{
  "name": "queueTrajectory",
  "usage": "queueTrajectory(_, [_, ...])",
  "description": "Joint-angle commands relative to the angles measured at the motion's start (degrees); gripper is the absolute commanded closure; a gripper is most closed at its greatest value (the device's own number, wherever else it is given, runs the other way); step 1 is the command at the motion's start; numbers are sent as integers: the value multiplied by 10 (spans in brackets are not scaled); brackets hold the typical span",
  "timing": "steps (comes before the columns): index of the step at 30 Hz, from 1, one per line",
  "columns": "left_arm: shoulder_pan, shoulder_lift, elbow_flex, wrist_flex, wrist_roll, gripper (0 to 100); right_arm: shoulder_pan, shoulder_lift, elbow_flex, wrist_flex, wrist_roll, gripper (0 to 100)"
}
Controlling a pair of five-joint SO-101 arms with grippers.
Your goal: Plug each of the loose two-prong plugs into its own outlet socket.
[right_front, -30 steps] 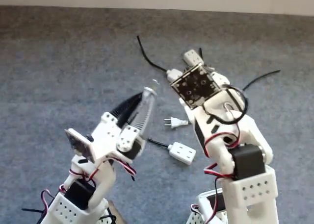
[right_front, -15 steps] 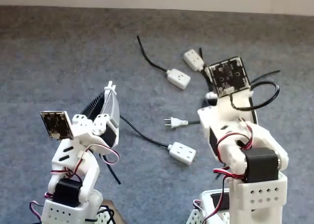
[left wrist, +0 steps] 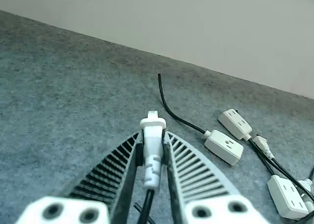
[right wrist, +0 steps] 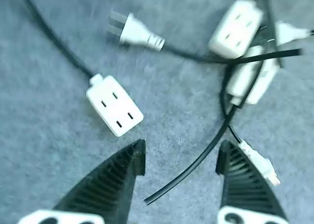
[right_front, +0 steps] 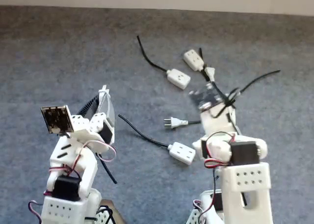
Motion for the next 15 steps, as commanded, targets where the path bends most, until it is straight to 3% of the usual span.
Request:
queueTrajectory(1, [-22, 109, -30, -85, -5, 993, -23, 0, 58, -58, 46, 748])
queueTrajectory(9, [-24, 317, -74, -181, -39, 993, -129, 0, 141, -141, 73, 746])
queueTrajectory(15, [-44, 353, -73, -218, -39, 993, -145, 0, 215, -236, 117, 746])
